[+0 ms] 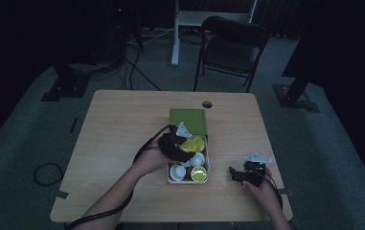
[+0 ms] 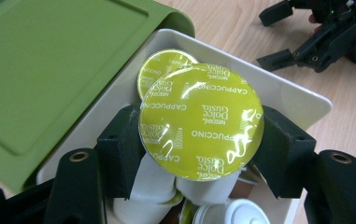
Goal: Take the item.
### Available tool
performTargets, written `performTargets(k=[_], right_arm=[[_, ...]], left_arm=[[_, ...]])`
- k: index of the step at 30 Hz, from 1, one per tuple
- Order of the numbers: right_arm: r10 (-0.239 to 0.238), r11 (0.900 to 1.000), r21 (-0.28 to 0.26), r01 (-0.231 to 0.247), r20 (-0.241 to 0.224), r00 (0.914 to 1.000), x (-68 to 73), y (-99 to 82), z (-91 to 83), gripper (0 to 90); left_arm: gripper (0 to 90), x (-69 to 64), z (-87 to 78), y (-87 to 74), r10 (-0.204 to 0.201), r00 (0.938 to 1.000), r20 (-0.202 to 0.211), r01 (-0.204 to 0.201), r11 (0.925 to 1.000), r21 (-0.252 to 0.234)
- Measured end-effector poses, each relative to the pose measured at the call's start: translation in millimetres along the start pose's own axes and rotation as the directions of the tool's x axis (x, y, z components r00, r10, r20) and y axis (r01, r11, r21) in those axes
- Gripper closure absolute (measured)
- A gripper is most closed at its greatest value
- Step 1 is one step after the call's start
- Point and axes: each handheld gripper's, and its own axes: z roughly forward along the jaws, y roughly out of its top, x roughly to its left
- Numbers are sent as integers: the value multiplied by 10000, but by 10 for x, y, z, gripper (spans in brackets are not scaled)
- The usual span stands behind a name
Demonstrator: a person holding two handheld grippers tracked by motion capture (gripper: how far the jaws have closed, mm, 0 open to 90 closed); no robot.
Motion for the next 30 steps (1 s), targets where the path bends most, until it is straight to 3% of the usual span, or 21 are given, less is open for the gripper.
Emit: performTargets(k=[9, 20, 30], right_arm=[[7, 10000, 4, -7, -4, 10000, 0, 0, 0, 108], [14, 10000, 7, -14, -5, 10000, 1, 0, 0, 108], [11, 10000, 4, -11, 1, 10000, 1, 0, 0, 108]], left_arm=[[383, 43, -215, -49, -22, 9998, -218, 20, 9999, -119], [383, 137, -458, -204, -437, 9974, -581, 421, 9987, -288], [383, 235, -578, -338, -633, 9951, -766, 606, 9975, -361]])
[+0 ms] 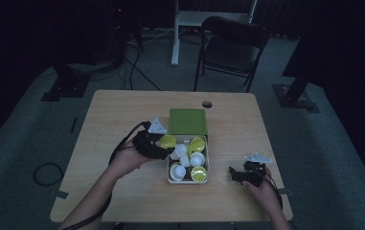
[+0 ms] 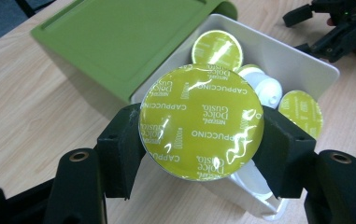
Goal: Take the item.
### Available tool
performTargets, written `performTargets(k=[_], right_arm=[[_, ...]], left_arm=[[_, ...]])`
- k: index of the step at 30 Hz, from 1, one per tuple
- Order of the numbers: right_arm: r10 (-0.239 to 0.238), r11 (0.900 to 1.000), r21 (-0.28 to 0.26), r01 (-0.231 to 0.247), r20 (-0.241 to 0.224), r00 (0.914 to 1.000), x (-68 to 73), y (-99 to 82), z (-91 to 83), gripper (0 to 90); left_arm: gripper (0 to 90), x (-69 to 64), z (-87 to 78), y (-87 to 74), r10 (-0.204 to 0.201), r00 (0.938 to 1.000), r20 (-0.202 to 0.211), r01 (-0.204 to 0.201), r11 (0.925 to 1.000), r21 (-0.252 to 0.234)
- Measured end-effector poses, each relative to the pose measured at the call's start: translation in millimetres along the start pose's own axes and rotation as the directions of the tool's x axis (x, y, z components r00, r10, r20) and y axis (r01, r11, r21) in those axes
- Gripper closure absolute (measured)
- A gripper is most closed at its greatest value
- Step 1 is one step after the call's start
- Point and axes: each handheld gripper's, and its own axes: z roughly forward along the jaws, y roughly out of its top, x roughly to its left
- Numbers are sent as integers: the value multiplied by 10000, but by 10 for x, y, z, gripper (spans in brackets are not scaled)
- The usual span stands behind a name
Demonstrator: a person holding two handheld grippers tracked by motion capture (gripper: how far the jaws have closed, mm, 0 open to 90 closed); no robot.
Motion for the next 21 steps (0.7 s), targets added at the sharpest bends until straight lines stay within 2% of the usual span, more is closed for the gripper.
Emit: performTargets(k=[8, 21], right_arm=[[-15, 10000, 5, 15, -2, 10000, -1, 0, -1, 108], [-2, 10000, 4, 2, -3, 10000, 0, 0, 0, 108]], left_arm=[[383, 99, -13, -190, -272, 9996, 18, 272, 9996, -27], [383, 219, -60, -445, -737, 9968, -310, 735, 9973, -82]])
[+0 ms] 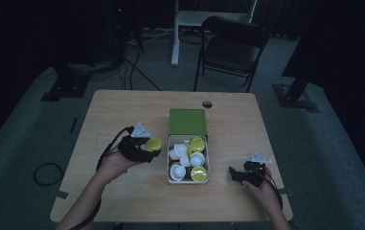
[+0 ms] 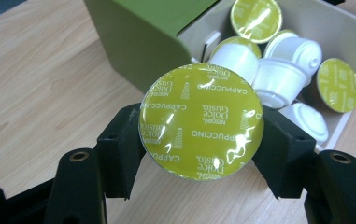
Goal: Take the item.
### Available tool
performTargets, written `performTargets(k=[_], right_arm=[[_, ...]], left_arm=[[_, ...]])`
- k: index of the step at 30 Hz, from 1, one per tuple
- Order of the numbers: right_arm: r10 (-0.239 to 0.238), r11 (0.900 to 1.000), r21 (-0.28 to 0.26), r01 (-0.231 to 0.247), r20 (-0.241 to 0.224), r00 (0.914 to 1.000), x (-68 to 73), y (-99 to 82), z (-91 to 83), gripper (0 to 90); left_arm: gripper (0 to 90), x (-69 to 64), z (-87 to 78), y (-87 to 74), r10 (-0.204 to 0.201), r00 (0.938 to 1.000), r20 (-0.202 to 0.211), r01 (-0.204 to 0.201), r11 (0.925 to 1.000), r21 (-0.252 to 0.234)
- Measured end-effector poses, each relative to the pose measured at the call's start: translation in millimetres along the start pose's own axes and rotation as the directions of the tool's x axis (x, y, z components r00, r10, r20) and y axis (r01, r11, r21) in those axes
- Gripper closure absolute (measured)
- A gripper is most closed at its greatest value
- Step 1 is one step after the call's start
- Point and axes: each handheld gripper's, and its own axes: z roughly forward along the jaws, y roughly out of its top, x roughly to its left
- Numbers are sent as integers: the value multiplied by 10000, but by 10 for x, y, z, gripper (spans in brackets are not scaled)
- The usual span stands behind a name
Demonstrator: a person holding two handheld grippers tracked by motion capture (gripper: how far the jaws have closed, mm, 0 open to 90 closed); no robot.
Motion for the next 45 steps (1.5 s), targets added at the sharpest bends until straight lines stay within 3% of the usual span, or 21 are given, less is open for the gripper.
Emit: performTargets(k=[28, 38, 45], right_arm=[[-12, 10000, 2, 12, 2, 10000, -1, 0, 0, 108], [-11, 10000, 3, 11, 4, 10000, 0, 0, 0, 108], [-11, 10000, 2, 11, 4, 10000, 0, 0, 0, 108]], left_arm=[[383, 229, 47, -621, -863, 9949, -519, 880, 9957, 306], [383, 309, 65, -895, -1337, 9884, -723, 1379, 9888, 564], [383, 315, 64, -1060, -1577, 9824, -1003, 1630, 9855, 466]])
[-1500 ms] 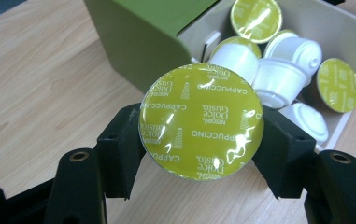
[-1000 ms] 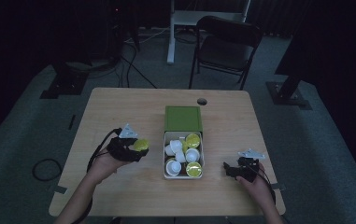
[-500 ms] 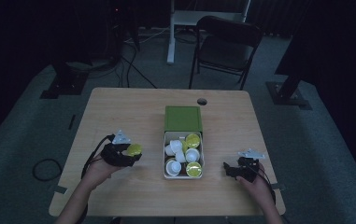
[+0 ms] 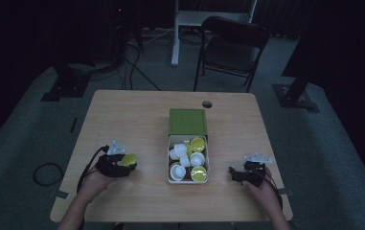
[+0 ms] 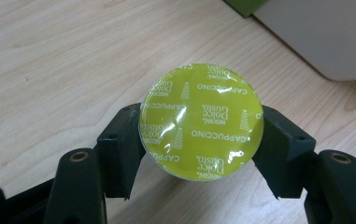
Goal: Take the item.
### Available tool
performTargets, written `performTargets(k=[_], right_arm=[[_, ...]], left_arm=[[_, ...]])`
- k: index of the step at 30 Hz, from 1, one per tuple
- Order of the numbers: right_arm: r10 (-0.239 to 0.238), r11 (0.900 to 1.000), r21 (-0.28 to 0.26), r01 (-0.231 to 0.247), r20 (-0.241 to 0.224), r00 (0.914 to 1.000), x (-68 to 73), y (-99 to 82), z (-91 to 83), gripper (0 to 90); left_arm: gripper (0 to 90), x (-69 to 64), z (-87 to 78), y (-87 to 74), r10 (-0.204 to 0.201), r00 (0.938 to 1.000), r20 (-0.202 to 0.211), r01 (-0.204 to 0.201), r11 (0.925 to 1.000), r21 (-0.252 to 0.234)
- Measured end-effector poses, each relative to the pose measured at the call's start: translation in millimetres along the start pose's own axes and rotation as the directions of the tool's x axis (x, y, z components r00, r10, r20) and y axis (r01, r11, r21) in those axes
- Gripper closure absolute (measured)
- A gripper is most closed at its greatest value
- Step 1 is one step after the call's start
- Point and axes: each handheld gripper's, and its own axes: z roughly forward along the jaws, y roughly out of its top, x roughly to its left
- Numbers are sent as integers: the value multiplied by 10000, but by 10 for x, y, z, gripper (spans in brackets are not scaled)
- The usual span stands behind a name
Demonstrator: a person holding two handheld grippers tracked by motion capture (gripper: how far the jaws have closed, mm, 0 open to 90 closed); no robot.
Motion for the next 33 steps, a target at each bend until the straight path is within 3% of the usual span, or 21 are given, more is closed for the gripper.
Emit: performTargets(k=[21, 33], right_arm=[[-2, 10000, 1, 2, 0, 10000, 0, 0, 0, 108], [2, 10000, -1, -2, 0, 10000, 0, 0, 0, 108]], left_arm=[[383, 113, -116, -334, -712, 9951, -691, 704, 9974, -145], [382, 201, -186, -502, -1253, 9867, -1037, 1226, 9920, -316]])
